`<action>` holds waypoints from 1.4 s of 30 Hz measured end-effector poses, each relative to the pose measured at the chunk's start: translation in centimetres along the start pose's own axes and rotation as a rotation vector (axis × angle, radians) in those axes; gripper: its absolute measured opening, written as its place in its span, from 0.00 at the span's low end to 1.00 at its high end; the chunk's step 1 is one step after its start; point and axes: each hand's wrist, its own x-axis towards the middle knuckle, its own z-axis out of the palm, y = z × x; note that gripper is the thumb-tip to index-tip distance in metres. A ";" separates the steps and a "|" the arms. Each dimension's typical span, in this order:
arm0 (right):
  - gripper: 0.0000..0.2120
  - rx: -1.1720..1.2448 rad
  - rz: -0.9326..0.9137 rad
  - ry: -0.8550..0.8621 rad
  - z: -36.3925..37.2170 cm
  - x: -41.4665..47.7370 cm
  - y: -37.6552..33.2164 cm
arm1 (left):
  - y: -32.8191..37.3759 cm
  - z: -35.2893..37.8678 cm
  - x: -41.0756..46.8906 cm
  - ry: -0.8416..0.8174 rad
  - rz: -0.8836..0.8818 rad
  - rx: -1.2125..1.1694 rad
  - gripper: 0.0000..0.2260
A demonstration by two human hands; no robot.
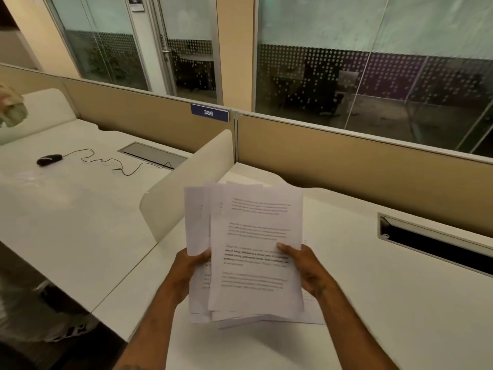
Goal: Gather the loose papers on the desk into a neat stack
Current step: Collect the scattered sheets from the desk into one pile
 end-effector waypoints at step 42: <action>0.29 -1.157 0.188 0.473 1.5 3.6 8.1 | -2.4 -11.2 -4.1 0.259 0.020 -0.075 0.35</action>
